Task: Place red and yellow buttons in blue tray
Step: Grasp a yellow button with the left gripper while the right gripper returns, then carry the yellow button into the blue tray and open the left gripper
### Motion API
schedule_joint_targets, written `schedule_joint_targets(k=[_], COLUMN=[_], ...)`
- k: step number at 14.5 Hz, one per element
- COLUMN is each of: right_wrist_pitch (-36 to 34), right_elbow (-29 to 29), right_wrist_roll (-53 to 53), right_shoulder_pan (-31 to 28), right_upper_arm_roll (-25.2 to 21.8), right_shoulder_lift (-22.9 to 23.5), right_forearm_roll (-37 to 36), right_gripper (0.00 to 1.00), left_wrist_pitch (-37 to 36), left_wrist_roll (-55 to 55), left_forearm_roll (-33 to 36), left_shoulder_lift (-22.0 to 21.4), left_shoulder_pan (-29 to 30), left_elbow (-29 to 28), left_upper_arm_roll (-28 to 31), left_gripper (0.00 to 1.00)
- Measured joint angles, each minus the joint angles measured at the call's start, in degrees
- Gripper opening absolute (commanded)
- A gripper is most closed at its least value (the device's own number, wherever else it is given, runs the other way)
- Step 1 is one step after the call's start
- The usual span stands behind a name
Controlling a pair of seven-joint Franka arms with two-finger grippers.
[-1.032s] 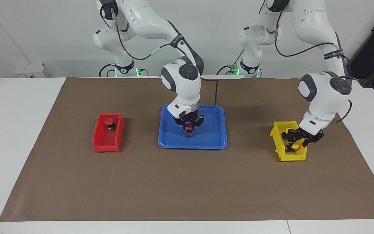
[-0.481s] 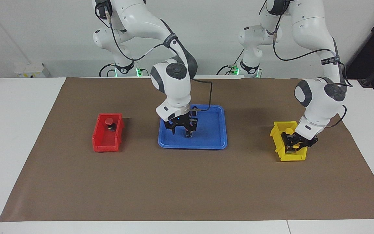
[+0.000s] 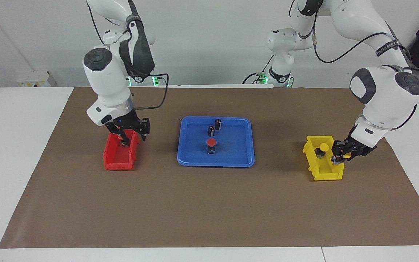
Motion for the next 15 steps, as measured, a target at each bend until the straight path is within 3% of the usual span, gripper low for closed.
schedule_joint_targets(k=[4, 8, 14, 15], right_wrist_pitch=[5.5, 12.1, 18.9, 19.0], right_elbow=[-9.8, -15.9, -21.4, -21.7], right_wrist_roll=[-5.5, -6.3, -9.9, -10.0], right_shoulder_pan=[-5.2, -5.9, -6.4, -6.5], right_upper_arm_roll=[0.1, 0.3, 0.4, 0.4], right_shoulder_lift=[-3.6, -4.0, -4.0, -4.0], right_forearm_roll=[0.8, 1.5, 1.5, 1.5], right_gripper=[0.66, 0.64, 0.61, 0.61], left_wrist_pitch=[4.9, 9.0, 13.0, 13.5], left_wrist_roll=[-19.0, -30.3, -33.6, -33.6], left_forearm_roll=[0.0, 0.0, 0.0, 0.0], left_shoulder_lift=[1.2, 3.2, 6.5, 6.6], left_shoulder_pan=[-13.8, -24.1, -30.5, -30.9], left_elbow=[-2.7, -4.8, -9.6, -10.7], left_upper_arm_roll=[-0.5, -0.6, -0.6, -0.6], left_gripper=[0.01, 0.01, 0.02, 0.11])
